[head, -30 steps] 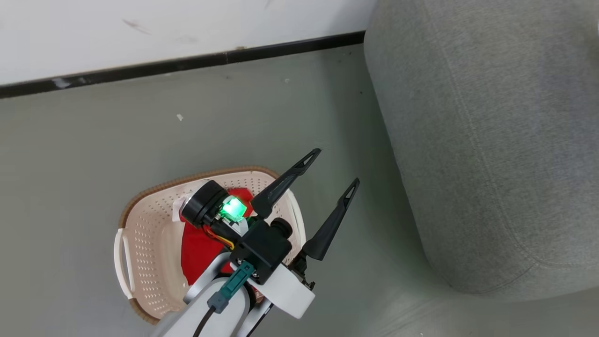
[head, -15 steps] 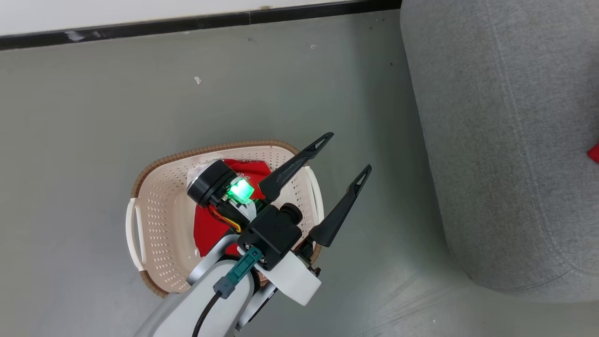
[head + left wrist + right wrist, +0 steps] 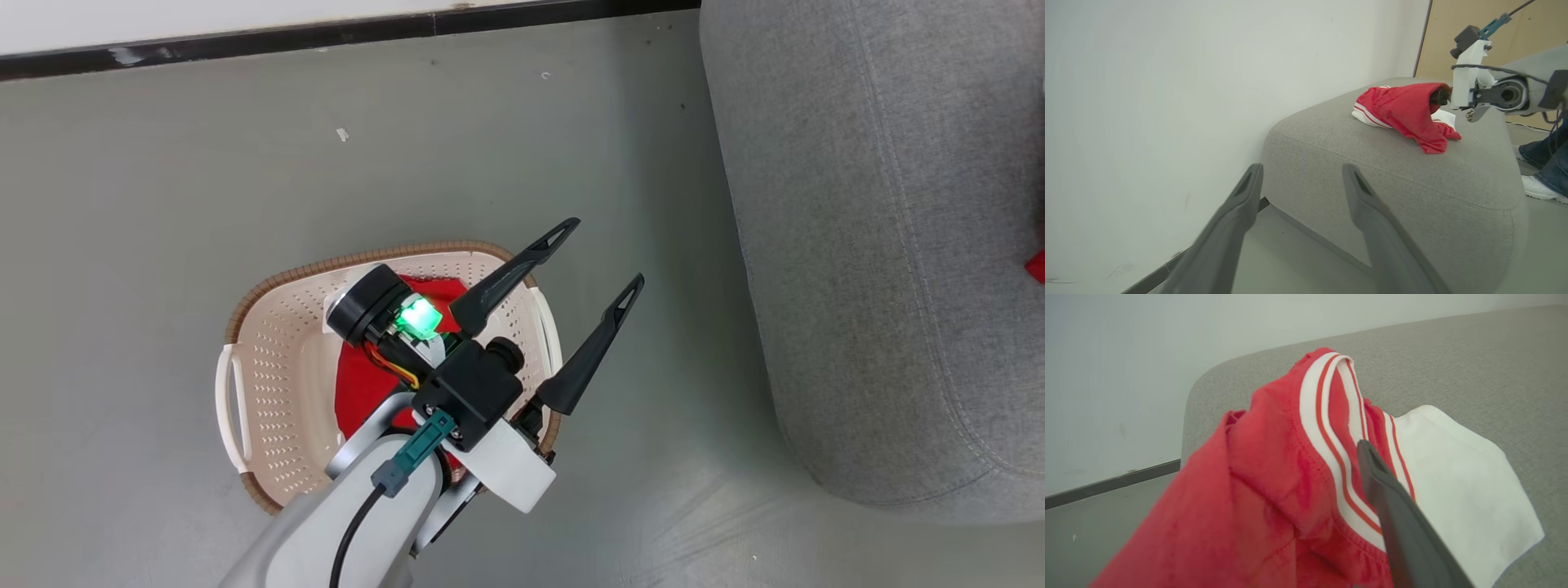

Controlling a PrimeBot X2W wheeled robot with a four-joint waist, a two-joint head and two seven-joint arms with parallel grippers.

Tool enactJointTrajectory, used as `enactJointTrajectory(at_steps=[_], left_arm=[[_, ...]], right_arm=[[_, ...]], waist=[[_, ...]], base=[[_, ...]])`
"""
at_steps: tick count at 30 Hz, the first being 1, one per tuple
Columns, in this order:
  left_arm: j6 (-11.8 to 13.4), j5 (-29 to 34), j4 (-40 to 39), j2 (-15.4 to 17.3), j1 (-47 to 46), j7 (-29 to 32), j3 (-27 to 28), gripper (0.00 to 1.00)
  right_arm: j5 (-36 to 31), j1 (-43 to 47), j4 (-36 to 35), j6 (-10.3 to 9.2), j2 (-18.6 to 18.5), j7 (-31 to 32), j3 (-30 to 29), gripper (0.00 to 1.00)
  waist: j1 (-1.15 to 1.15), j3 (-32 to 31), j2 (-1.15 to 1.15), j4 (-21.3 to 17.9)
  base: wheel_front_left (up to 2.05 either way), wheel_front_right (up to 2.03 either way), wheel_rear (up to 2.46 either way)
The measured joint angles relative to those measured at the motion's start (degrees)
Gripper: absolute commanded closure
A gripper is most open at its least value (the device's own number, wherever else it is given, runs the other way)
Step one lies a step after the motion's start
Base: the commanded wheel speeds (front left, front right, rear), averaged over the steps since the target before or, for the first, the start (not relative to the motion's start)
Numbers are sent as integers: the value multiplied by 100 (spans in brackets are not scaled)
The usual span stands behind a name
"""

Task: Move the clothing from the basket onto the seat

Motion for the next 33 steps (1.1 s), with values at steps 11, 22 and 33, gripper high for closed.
enactJointTrajectory(at_steps=[11,22,33], left_arm=[[-100,-171,343,-7,-18,-103,-7,0],[-86,-416,658,1,-29,-253,412,0],[233,-616,868,168,297,-383,1049,0]], right_arm=[[-1,636,-573,0,8,-58,159,0],[-55,1381,-1651,0,190,-63,54,0],[-315,1510,-2503,0,360,-66,557,0]], waist=[[0,-171,0,-188],[0,-511,0,-468],[0,-1019,0,-612]], base=[[0,0,0],[0,0,0],[0,0,0]])
